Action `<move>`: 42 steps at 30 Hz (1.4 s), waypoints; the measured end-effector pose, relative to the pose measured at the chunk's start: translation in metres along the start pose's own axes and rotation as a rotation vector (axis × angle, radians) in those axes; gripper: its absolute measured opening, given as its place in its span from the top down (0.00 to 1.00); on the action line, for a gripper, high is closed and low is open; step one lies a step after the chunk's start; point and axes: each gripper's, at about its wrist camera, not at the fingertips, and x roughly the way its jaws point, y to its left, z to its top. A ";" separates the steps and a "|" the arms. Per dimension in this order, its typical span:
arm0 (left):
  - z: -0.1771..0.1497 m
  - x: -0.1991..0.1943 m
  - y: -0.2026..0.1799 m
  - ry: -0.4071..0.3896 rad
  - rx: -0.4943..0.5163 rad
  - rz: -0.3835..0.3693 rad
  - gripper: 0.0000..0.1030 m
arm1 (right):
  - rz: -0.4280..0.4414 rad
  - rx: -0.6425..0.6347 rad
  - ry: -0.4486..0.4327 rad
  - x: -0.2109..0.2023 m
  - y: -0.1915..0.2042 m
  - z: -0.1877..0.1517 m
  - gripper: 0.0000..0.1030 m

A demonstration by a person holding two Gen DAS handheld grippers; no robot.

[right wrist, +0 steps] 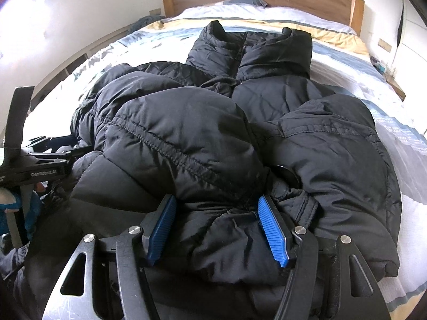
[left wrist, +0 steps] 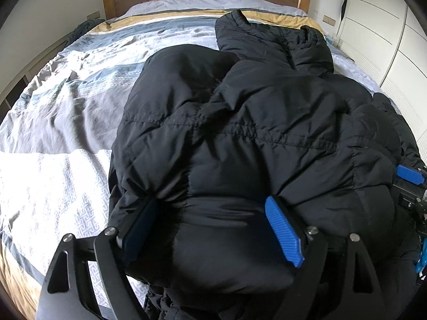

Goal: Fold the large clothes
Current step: 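Grasp the coat hem with both grippers and lift it toward the collar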

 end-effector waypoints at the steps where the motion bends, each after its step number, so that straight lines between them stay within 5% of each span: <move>1: 0.000 0.000 0.001 0.005 -0.002 -0.002 0.19 | 0.004 -0.001 -0.001 -0.001 -0.001 -0.001 0.38; 18: 0.009 -0.010 0.011 0.087 -0.016 -0.036 0.19 | 0.150 0.026 0.031 -0.019 -0.032 0.004 0.39; 21: 0.013 -0.021 0.022 0.097 -0.042 -0.059 0.19 | 0.132 0.023 0.020 -0.032 -0.045 0.013 0.38; 24: 0.026 -0.034 0.038 0.087 -0.033 0.004 0.19 | 0.098 0.041 0.005 -0.039 -0.068 0.026 0.36; 30: 0.097 -0.030 0.075 0.054 -0.086 -0.058 0.19 | 0.116 0.181 -0.076 -0.018 -0.135 0.083 0.33; 35: 0.189 0.036 0.086 0.073 -0.131 -0.263 0.19 | 0.207 0.278 -0.127 0.042 -0.183 0.150 0.31; 42: 0.291 0.131 0.058 0.086 -0.156 -0.396 0.19 | 0.269 0.373 -0.183 0.117 -0.226 0.237 0.30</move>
